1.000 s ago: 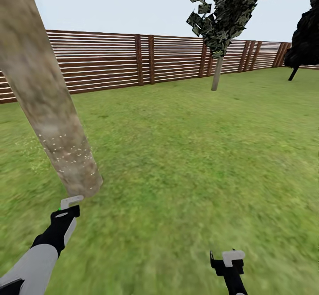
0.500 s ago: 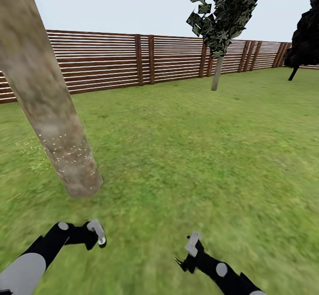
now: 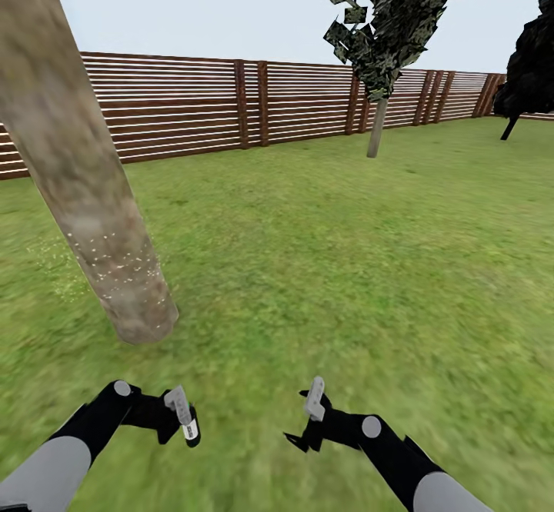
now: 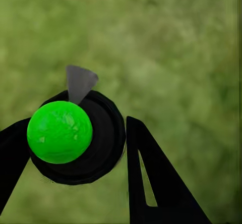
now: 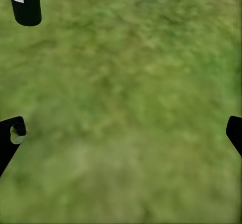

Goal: In the garden, pick up the pesticide atomizer on the floor and spray pesticide onto both trees until each tree trunk is fully covered.

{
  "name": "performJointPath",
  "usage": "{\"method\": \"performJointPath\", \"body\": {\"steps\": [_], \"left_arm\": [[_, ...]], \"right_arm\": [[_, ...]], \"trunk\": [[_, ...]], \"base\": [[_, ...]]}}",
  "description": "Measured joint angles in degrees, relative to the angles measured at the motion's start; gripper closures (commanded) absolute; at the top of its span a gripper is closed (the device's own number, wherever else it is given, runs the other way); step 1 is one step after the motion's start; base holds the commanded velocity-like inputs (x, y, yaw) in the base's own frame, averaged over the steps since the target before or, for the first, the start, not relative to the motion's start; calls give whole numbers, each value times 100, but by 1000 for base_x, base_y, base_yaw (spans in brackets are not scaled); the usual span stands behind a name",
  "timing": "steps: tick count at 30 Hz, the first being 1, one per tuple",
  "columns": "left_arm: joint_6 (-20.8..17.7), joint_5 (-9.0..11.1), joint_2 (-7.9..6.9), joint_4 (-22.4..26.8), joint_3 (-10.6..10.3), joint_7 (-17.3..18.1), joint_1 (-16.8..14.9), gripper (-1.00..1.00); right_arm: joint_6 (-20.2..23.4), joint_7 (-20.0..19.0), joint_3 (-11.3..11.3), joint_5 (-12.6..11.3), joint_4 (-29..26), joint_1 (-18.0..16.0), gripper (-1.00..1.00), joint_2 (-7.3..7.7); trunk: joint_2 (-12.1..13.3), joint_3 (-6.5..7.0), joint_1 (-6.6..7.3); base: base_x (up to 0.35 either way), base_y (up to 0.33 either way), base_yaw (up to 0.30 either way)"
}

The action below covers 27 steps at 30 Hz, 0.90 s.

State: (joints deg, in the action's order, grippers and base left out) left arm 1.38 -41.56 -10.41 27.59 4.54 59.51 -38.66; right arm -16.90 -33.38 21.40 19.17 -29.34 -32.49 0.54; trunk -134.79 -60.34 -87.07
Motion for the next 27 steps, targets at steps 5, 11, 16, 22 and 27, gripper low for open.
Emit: {"method": "performJointPath", "body": {"steps": [5, 11, 16, 22, 27], "left_arm": [[-62, -9, 111, 9, -146, 28, -36, 100], [-116, -870, 530, 9, -867, 291, -80, 100], [-121, -943, 621, 18, -867, 370, -96, 100], [-140, -1146, 967, 83, -866, 379, -237, 100], [-231, -1243, 1074, 97, -890, 365, -255, 100]], "right_arm": [[160, -144, 23, -1, -162, -8, -100, -33], [1326, -954, 54, -1, -1316, -9, 100, -223], [1379, -958, 55, 1, -1348, -9, 100, -285], [1810, -949, 53, 33, -1365, -19, 100, -538], [1919, -948, 52, 37, -1397, -23, 100, -597]], "trunk": [[0, 0, 0], [0, 0, 0], [0, 0, 0], [0, 0, 0], [0, 0, 0]], "base": [[0, 0, 0], [0, 0, 0], [0, 0, 0], [0, 0, 0], [0, 0, 0]]}}
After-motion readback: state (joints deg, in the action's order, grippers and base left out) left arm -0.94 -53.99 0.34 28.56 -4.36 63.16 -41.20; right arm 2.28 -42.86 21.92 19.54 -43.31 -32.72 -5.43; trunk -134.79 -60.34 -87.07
